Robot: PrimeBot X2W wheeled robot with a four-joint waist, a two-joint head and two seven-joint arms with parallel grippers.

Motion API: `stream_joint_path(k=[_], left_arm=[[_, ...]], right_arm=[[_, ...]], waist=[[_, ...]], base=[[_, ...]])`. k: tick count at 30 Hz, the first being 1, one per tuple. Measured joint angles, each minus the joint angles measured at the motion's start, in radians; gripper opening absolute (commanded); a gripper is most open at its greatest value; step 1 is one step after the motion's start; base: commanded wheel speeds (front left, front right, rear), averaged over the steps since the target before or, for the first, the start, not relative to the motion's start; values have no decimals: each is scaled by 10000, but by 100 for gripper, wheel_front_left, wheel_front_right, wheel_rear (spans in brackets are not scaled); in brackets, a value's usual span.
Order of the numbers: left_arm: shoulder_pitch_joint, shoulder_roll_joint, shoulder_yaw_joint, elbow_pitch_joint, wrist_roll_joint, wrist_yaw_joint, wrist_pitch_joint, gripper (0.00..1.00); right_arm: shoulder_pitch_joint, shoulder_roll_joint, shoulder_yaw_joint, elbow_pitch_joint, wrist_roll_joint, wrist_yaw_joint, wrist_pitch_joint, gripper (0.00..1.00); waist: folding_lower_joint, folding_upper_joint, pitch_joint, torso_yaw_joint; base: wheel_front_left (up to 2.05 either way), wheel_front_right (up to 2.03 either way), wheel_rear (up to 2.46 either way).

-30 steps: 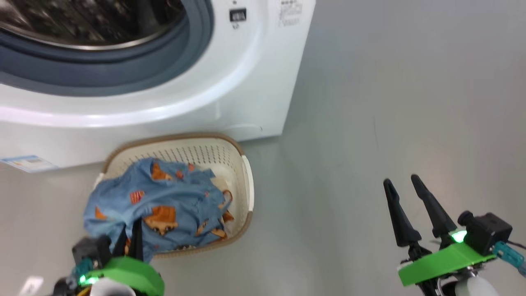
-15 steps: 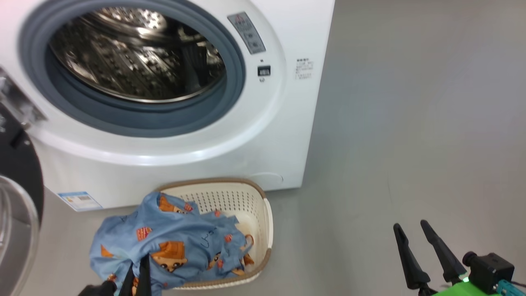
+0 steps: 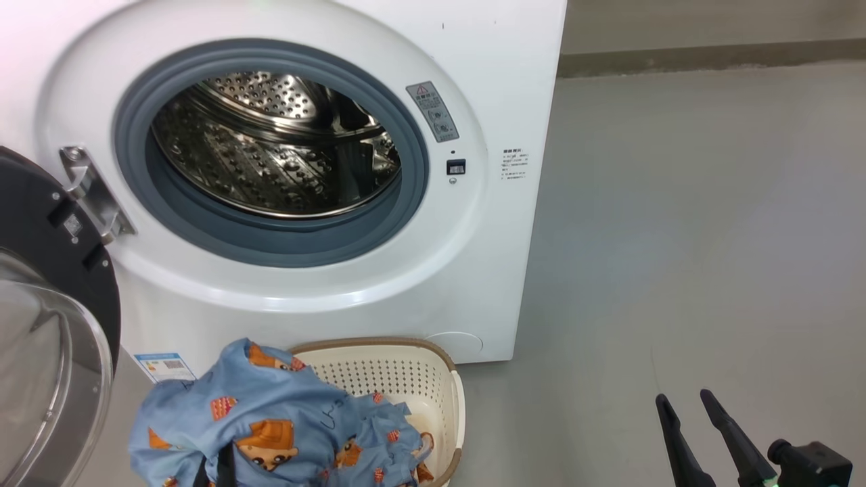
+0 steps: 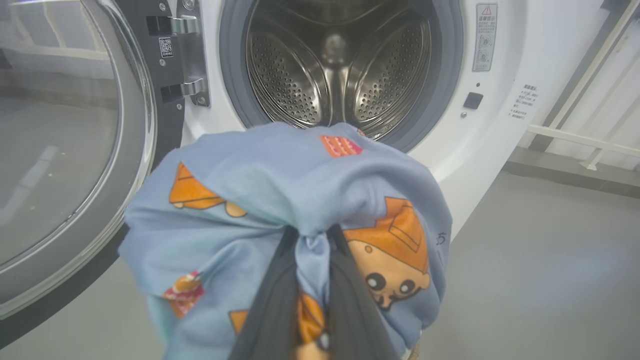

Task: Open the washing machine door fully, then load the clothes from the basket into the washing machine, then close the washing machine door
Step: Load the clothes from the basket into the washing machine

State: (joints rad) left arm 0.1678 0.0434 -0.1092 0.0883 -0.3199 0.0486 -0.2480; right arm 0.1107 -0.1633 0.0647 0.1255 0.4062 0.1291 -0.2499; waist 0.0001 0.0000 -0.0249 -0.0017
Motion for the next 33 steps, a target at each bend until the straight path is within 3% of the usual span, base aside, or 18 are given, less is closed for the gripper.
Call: stream_joint_path(k=[29, 33], left_arm=[[267, 17, 46, -894, 186, 25, 0, 0], [-1824, 29, 637, -1145, 717, -372, -2, 0]], right_arm=[[338, 217, -102, 90, -73, 0, 0, 100], [-387, 650, 182, 196, -73, 0, 0, 100]], waist=[[-1, 0, 115, -112], [0, 0, 1194, -522]], base=[[0, 0, 0], [0, 0, 0]])
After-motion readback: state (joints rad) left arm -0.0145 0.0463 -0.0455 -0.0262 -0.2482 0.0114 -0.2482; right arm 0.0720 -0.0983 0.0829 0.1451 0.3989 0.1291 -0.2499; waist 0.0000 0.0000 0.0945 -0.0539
